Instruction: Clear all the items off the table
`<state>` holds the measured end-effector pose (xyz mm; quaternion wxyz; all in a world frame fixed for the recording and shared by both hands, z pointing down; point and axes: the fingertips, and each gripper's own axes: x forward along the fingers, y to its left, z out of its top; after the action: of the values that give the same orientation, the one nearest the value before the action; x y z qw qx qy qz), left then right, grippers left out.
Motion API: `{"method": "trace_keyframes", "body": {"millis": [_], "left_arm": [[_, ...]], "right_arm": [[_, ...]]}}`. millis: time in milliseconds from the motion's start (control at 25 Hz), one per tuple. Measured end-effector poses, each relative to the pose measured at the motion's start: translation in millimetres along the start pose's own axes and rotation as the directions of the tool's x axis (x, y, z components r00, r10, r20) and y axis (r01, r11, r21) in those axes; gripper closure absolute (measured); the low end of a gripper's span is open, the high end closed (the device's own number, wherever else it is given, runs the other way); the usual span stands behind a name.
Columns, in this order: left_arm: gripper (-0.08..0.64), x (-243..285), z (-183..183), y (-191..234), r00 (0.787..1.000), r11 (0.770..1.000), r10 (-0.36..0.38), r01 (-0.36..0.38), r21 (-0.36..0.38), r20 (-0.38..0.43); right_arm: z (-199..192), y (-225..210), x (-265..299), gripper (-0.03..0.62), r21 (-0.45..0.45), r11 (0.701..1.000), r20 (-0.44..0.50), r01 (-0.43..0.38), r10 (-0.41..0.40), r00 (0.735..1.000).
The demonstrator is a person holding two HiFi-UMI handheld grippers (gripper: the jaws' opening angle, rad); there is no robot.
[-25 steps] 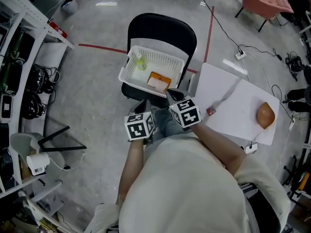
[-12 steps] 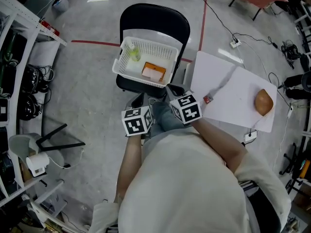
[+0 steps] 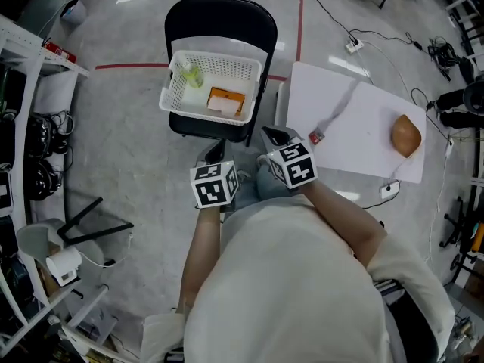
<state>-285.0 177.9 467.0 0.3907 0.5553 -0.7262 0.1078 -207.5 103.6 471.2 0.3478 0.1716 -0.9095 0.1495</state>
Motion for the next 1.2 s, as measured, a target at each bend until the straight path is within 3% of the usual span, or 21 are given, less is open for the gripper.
{"method": "trace_keyframes", "body": {"millis": [600,1200], "left_arm": [[0.551,50,-7,-62,0.990,0.989,-0.095,0.106,0.104,-0.104],[0.552,116,-40,-151,0.975,0.980,-0.118,0.145,0.138,-0.190]], "right_arm": [[-47,-91,-30,0.594,0.144,0.978,-0.043,0.150,-0.145,0.989],[-130,-186,-49,0.594,0.139,0.967,-0.153,0.213,-0.192,0.969]]}}
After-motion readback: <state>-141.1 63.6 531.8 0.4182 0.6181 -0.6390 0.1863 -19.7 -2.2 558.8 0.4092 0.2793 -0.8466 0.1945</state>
